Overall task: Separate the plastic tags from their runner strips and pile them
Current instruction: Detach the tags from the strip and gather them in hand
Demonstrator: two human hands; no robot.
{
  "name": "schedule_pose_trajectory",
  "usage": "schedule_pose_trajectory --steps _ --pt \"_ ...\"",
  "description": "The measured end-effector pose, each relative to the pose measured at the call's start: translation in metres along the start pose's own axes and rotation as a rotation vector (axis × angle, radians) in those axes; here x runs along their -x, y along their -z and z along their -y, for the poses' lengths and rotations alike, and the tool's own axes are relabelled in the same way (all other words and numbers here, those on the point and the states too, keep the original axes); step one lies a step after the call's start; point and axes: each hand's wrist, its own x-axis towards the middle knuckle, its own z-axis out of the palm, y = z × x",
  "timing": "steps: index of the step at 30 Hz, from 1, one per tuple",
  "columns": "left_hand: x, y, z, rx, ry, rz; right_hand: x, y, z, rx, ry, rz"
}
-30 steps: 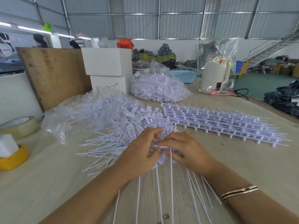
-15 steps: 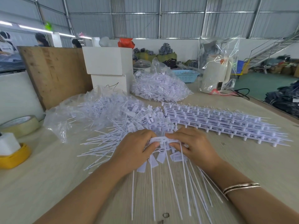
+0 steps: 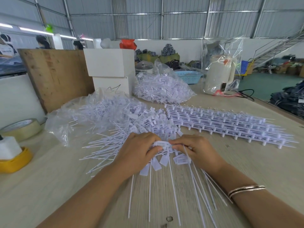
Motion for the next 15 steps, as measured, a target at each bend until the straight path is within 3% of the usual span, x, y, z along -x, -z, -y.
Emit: schedule_pose_trajectory --steps 15 --pt "-0.0032 -0.0011 -0.0002 -0.023 -0.001 0.01 0.0028 -0.001 -0.0025 -0.112 -0.123 0.007"
